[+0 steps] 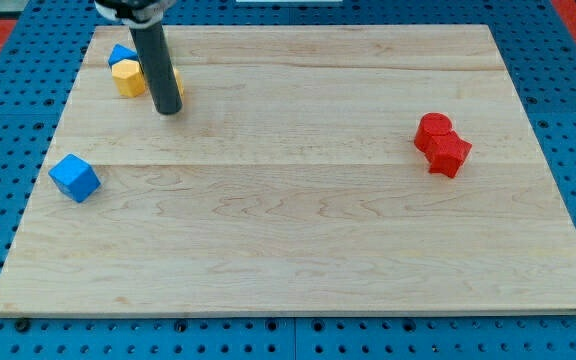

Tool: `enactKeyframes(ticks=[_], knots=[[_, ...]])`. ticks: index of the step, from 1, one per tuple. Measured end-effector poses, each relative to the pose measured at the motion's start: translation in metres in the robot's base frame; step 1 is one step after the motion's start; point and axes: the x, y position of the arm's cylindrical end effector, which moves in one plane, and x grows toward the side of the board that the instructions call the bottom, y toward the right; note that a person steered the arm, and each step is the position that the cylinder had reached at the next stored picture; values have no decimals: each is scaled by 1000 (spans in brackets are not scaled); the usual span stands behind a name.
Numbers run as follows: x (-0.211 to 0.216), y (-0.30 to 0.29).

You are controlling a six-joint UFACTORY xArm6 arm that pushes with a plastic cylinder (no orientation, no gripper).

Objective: Move the red star to the center

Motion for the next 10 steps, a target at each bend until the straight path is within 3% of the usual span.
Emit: enactKeyframes(ticks=[1, 3, 5, 6, 7, 8, 9, 10], knots=[[-11, 4], [10, 56], [11, 66], [52, 152], [92, 191], [100, 216], [128, 313], [125, 393]])
